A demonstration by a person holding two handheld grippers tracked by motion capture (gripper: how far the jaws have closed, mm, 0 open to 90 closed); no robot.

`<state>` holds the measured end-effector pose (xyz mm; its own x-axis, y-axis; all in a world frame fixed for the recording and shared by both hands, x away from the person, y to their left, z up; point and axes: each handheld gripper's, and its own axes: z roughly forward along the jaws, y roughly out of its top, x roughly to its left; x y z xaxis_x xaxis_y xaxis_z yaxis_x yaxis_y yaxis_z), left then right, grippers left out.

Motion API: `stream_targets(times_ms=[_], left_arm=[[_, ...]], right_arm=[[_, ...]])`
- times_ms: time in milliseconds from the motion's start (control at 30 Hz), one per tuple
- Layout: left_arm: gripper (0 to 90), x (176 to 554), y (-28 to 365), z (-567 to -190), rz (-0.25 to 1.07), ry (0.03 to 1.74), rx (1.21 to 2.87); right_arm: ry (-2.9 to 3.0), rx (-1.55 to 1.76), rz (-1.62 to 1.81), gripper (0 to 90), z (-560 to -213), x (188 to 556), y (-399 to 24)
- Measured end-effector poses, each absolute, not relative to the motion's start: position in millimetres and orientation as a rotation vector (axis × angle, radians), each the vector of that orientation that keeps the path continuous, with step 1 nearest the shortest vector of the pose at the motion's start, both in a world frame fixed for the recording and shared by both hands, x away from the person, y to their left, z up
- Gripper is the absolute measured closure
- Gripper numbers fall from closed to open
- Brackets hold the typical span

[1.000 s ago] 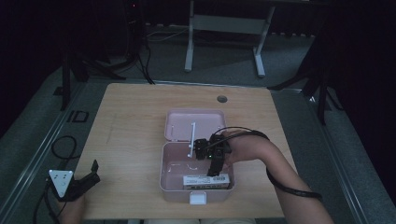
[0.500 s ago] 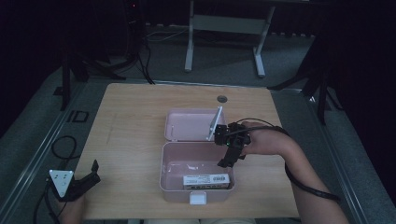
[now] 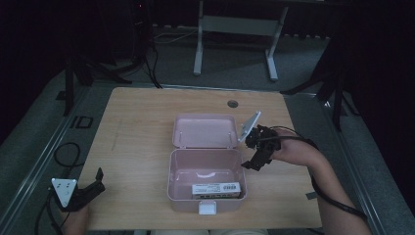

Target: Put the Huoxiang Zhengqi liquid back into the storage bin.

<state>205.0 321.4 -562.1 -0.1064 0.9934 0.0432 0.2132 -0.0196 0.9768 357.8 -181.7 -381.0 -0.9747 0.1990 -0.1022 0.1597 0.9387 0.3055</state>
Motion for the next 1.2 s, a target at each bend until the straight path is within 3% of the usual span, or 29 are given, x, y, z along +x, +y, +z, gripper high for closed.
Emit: stream_targets(times_ms=[533, 833, 1200], left_arm=[[1.6, 204.7, 321.8, -562.0, 1.203, 1.435, 1.334], [1.6, 204.7, 321.8, -562.0, 1.204, 1.434, 1.333], [1.6, 205.0, 321.4, -562.1, 1.204, 1.435, 1.333]], right_arm=[[2.780, 0.527, 0.673, 13.0, -446.0, 378.2, -219.6], [2.606, 0.722, 0.813, 12.7, -510.3, 384.1, -243.4], [2.406, 0.857, 1.031, 12.4, -540.3, 372.4, -265.5]])
